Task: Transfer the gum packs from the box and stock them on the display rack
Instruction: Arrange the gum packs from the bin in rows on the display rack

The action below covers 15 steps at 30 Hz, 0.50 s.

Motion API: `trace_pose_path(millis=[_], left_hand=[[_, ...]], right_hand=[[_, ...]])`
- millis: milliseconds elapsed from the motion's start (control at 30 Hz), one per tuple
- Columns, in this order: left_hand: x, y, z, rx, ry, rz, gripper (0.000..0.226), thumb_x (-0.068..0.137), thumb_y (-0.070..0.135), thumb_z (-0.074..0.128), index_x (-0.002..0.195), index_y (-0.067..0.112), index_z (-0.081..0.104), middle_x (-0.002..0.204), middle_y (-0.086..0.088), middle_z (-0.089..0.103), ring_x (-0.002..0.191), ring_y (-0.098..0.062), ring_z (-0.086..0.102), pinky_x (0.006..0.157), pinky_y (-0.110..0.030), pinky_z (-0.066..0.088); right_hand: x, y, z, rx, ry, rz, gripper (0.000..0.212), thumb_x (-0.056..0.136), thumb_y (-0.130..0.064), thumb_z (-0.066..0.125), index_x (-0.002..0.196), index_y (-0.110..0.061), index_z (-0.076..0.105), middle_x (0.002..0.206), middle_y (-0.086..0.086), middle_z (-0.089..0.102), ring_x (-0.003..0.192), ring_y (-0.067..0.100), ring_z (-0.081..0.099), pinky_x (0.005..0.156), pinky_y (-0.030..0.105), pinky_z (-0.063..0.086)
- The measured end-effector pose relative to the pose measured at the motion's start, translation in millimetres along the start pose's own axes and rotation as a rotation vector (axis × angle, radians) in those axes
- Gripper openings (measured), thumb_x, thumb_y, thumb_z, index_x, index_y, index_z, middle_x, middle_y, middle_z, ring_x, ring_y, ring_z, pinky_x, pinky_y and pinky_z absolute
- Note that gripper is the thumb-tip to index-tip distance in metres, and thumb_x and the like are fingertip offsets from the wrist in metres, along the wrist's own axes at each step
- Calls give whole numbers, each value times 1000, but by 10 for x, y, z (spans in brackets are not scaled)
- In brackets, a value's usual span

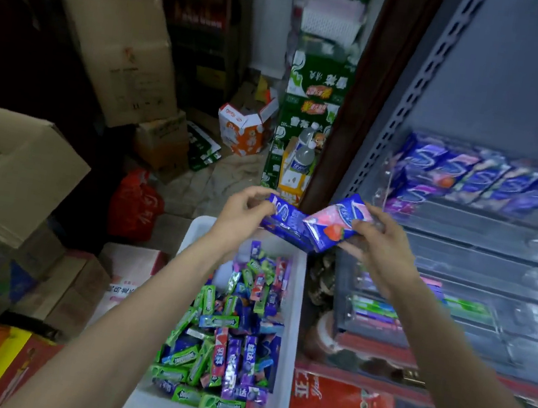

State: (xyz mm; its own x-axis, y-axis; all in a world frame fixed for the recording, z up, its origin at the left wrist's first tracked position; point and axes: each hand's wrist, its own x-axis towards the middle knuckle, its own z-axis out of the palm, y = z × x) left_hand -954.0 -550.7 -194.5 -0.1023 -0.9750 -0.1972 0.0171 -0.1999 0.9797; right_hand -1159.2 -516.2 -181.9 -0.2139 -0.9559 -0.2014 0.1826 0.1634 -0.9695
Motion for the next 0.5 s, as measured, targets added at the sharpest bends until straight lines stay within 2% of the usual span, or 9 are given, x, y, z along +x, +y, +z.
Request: trace_pose_path(millis=[67,167,267,400,500], left_hand=[[-26,150,239,26,-12,34,13,92,3,52,102,11,55,95,-3,58,78,-11,62,60,-23,57],[-50,318,657,61,-2,119,10,91,3,55,94,12,52,92,-2,60,77,-8,63,54,-20,55],[-90,413,1095,-2,40,150,12,91,4,57,99,12,55,88,1,61,76,-4,62,53,-15,53],[-119,466,1542,-30,94,168,16,90,5,59,105,10,55,88,2,61,76,-3,61,52,-14,52],[-100,491,1783,-20,144,182,18,90,6,59,107,10,55,94,0,60,81,-4,60,52,-13,52]], right_hand=[[-57,-195,-253,-2,3,-68,20,92,2,50,107,-10,56,100,9,65,73,15,67,69,30,59],[-130,-438,-677,-7,25,-151,17,90,1,54,103,-11,56,96,5,65,73,13,67,70,34,59],[-128,-624,-1104,-29,60,-213,19,90,-1,55,99,-17,56,93,0,67,78,12,66,70,31,59],[30,-813,-1585,-84,127,-284,26,90,3,54,98,-21,55,87,-4,64,68,-2,64,60,18,55],[238,-889,-1815,-178,112,-333,29,89,6,54,99,-21,55,88,-3,64,71,7,63,61,21,53]])
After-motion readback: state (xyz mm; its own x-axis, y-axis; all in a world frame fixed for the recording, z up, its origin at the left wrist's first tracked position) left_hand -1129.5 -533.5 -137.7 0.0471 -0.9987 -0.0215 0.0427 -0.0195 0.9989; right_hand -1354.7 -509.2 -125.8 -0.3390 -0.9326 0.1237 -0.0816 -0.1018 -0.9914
